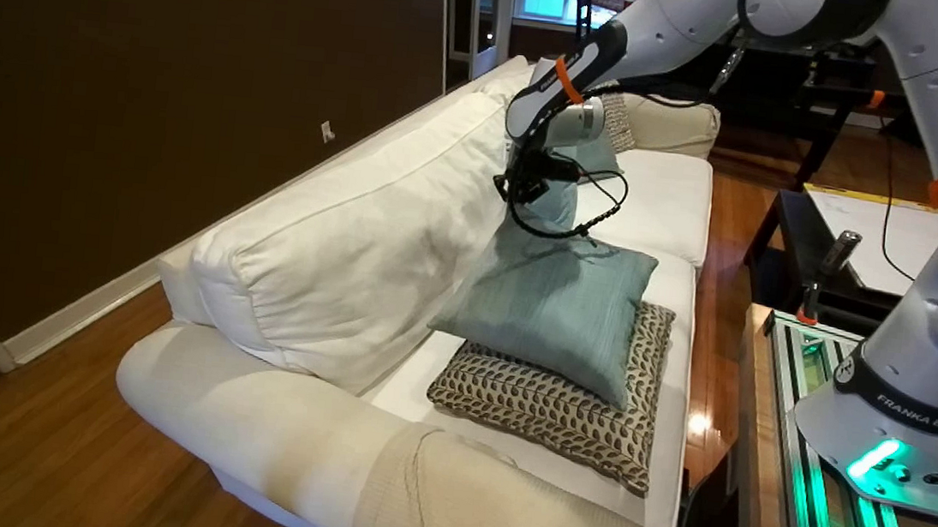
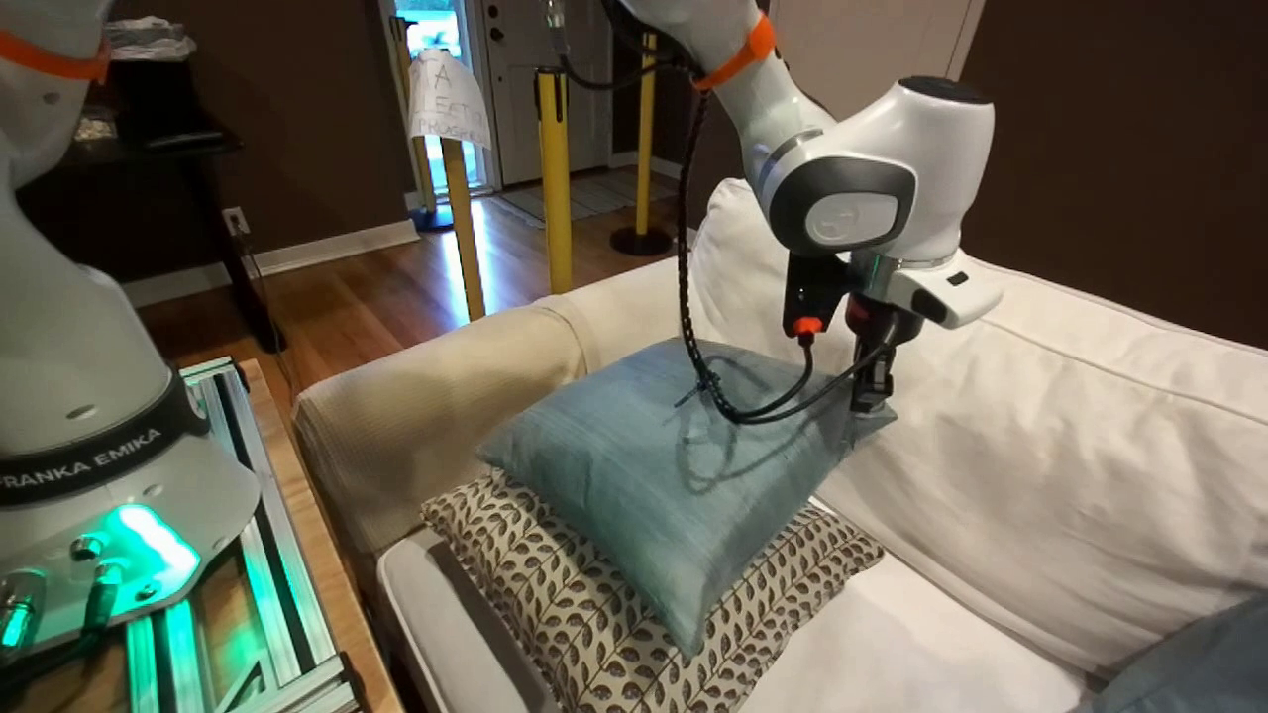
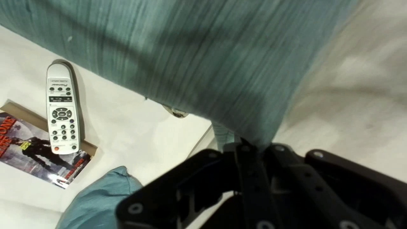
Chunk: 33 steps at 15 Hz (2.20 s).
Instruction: Lean all the pillows against the sofa
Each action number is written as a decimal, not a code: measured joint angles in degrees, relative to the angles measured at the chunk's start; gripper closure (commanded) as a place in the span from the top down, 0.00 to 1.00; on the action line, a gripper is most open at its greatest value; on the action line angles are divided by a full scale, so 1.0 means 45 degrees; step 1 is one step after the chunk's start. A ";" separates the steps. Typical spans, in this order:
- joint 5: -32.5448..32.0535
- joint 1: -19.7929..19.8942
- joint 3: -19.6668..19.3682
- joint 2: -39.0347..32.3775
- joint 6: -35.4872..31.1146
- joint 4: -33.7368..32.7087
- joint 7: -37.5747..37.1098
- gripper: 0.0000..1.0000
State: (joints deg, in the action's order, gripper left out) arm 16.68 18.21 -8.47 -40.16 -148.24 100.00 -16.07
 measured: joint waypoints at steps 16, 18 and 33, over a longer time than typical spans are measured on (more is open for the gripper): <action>-0.1045 -0.0021 -0.0144 0.6077 0.1864 0.2323 0.5609 0.01; -0.1418 -0.0023 -0.0200 0.6616 0.1874 0.2521 0.6024 0.01; -0.0954 0.0002 -0.0854 0.8771 0.1709 0.2864 0.7437 0.06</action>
State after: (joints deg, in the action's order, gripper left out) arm 12.39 18.22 -12.31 -0.69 -140.55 112.89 17.39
